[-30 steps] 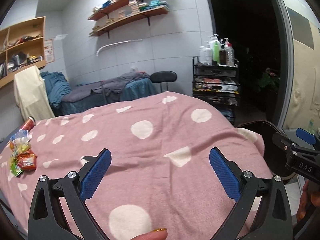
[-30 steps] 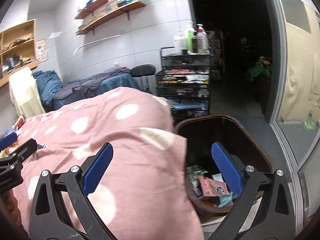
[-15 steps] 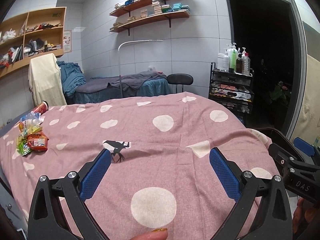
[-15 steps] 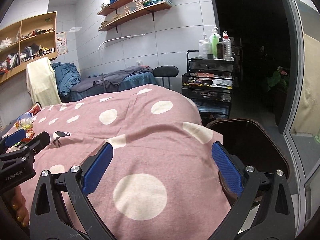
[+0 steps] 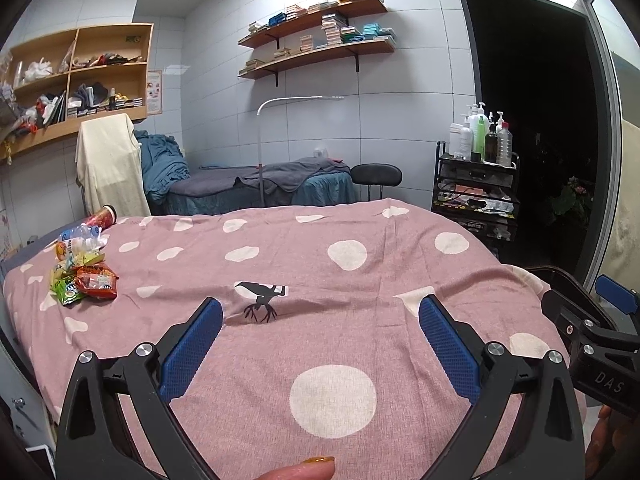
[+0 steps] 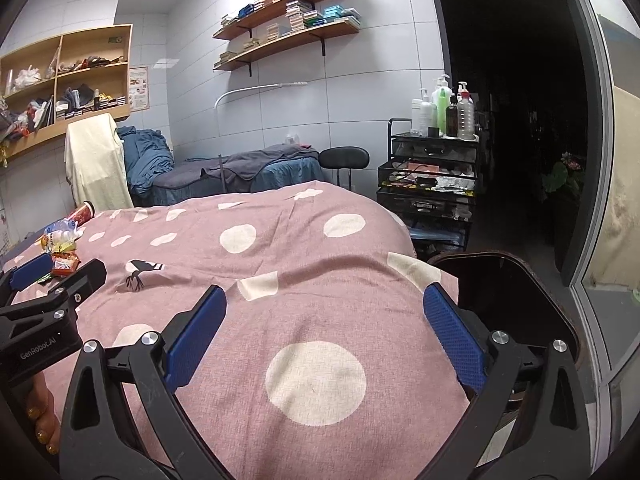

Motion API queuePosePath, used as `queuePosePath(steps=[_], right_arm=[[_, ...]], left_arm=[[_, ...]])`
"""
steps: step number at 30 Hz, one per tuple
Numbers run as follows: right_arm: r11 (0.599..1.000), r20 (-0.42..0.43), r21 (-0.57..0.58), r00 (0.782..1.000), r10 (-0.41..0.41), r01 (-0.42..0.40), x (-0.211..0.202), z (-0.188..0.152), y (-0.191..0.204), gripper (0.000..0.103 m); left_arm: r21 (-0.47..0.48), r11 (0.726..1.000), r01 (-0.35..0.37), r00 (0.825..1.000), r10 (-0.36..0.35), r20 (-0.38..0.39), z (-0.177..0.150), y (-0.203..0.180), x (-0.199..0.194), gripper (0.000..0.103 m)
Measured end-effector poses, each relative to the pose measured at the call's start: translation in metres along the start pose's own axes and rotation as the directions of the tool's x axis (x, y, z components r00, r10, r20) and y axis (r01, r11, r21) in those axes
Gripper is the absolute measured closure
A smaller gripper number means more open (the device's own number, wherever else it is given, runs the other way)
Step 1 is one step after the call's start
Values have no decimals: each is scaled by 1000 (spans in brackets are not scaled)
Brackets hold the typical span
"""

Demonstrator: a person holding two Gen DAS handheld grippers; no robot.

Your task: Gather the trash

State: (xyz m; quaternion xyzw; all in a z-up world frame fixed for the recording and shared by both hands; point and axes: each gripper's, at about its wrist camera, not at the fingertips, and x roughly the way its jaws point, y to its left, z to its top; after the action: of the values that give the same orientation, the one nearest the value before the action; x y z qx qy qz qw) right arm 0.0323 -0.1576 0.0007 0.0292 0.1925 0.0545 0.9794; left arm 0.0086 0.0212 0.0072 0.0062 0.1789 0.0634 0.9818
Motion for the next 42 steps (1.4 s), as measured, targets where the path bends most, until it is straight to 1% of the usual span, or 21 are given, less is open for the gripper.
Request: queuePosePath(steps=[16,42], right_arm=[[1000,4,-2,1000,6,-6,-7,-2,0,6],[1000,-2,12,1000,8,-8,-5,-3,0,6]], left_arm=[[-15,1000,-4,1000,4,3,2,5,-1,5],[-17,1000,-8,1000,8,-1,2,8,0,5]])
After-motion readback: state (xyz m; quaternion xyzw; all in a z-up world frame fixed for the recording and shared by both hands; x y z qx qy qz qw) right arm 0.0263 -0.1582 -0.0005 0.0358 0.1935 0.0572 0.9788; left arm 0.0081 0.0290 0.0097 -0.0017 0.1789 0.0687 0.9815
